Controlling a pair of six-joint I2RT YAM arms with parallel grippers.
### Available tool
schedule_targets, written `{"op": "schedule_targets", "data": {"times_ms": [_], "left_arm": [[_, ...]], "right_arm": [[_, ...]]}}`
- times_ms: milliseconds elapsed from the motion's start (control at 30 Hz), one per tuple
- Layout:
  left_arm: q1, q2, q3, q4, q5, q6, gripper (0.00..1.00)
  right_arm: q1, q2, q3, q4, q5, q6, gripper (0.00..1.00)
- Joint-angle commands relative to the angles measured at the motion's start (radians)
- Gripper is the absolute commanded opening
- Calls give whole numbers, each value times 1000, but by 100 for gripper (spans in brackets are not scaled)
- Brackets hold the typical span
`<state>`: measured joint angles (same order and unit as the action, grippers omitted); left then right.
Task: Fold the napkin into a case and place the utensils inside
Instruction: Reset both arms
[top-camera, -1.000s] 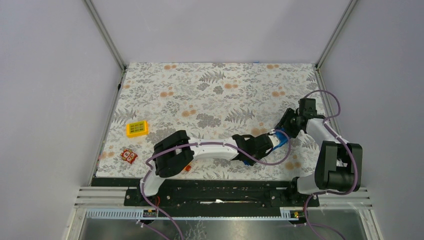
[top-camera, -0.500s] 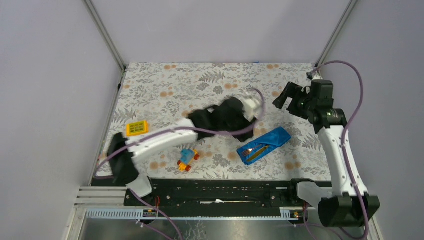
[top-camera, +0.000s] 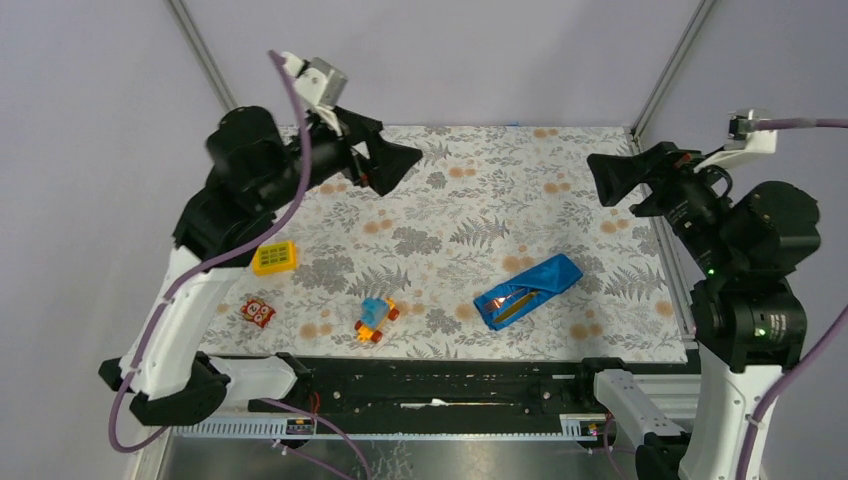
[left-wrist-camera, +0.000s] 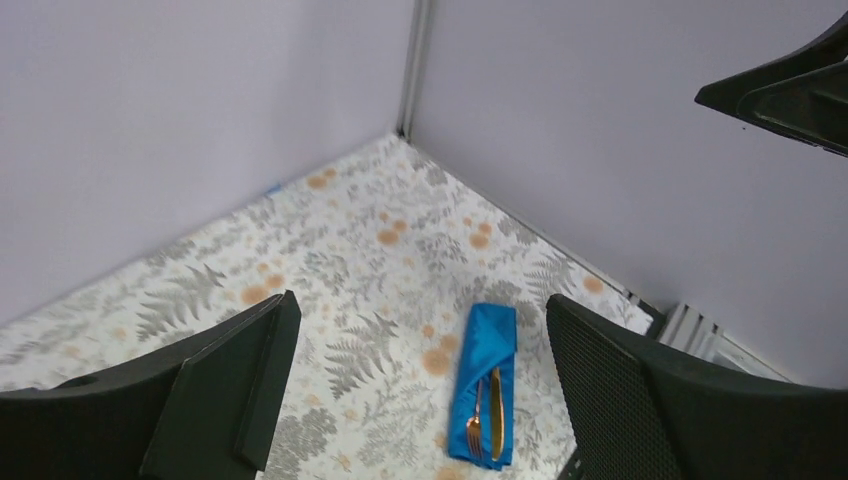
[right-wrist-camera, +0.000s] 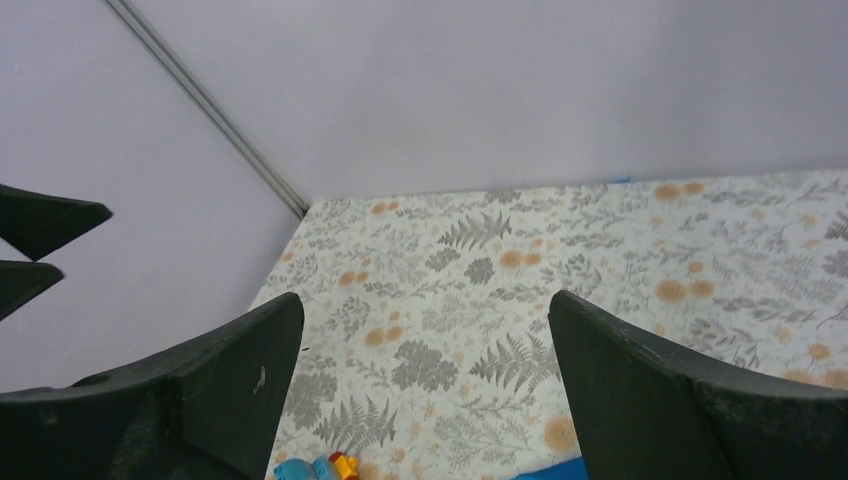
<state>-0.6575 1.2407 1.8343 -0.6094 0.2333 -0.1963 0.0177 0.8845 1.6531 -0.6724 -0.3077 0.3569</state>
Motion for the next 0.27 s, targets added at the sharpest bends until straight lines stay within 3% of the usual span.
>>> {"op": "schedule_targets", "data": {"times_ms": [0, 233], "left_arm": [[6, -105, 46, -13, -153, 63, 99], [6, -290, -88, 160, -278, 55, 99]], "right_arm": [[5, 12, 85, -32, 38, -41, 100], [5, -61, 34, 37, 89, -59, 99]]}}
